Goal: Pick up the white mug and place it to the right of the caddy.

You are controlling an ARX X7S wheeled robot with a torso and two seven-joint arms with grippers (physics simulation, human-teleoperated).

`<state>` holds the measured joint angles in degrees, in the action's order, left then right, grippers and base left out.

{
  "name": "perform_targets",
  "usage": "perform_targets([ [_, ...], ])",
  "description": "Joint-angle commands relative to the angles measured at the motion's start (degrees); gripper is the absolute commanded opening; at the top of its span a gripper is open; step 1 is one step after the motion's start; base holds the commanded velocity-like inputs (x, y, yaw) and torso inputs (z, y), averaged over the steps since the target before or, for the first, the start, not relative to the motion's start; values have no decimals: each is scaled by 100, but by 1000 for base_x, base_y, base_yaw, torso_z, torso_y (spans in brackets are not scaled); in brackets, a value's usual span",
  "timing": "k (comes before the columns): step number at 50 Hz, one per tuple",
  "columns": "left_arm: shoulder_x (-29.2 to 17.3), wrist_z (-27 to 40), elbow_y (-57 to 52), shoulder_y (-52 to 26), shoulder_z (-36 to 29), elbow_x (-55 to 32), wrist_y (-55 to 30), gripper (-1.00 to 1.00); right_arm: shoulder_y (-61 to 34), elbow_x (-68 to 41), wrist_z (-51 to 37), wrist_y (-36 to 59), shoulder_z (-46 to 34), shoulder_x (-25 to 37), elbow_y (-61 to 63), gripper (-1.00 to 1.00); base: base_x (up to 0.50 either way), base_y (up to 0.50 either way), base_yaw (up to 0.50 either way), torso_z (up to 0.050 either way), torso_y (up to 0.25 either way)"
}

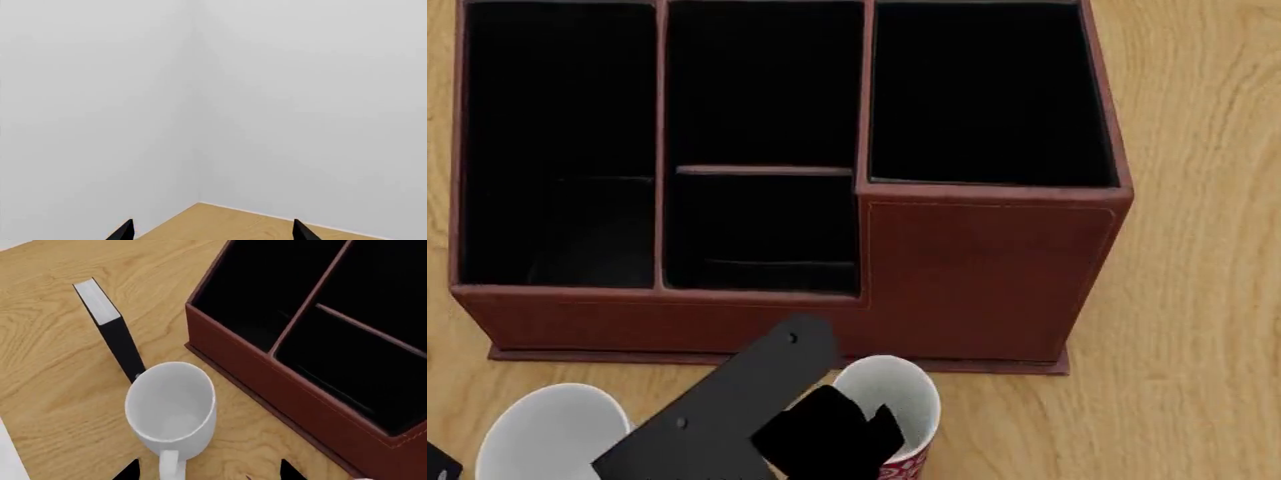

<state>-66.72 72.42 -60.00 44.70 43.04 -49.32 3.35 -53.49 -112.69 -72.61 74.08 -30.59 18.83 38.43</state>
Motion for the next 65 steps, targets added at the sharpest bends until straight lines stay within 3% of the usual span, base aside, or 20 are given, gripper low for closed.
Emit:
perform_targets([
  [1,72,-43,0,27,17,12,1,100,-283,-596,-455,-329,-598,-114,-418,100,0,0,0,0,0],
  [44,313,-251,0,26,-2,22,55,100,-821,-557,-451,-561,-1874,-730,-2038,100,0,0,0,0,0],
  [65,97,-134,0,26,-9,-6,39,100,-886,-121,-24,-463,-2138,-894,-2428,100,0,0,0,0,0],
])
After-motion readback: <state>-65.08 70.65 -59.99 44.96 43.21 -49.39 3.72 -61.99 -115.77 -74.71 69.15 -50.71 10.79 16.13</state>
